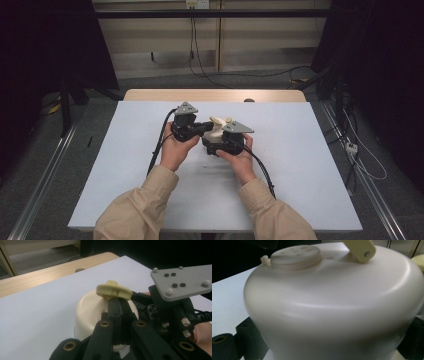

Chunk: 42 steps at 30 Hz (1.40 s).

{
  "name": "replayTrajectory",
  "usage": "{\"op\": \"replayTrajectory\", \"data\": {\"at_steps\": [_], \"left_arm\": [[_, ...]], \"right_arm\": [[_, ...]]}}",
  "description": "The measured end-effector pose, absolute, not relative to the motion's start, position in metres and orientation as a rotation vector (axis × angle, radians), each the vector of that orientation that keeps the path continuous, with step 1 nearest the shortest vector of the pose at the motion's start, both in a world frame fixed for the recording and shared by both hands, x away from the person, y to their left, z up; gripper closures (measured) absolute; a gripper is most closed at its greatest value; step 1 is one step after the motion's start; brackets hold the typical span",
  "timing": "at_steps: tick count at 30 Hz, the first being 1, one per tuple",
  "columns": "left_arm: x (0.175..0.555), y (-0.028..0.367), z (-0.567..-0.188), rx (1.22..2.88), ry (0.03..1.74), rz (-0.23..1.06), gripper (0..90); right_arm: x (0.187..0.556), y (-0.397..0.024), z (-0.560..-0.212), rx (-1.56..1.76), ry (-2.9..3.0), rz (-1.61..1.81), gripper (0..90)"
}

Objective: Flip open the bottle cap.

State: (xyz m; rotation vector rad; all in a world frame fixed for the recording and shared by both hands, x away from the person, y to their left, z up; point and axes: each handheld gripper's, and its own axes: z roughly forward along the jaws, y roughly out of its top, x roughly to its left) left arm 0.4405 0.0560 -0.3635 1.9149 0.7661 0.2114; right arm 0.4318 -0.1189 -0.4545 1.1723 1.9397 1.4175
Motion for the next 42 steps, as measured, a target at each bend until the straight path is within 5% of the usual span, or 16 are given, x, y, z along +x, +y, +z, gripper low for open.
{"op": "replayTrajectory", "data": {"at_steps": [42], "left_arm": [[0.447, 0.049, -0.3582, 1.911, 0.768, 0.218, 90.0]], "right_arm": [[0.432, -0.1191, -0.4547, 1.169, 1.939, 1.42, 5.6]]}}
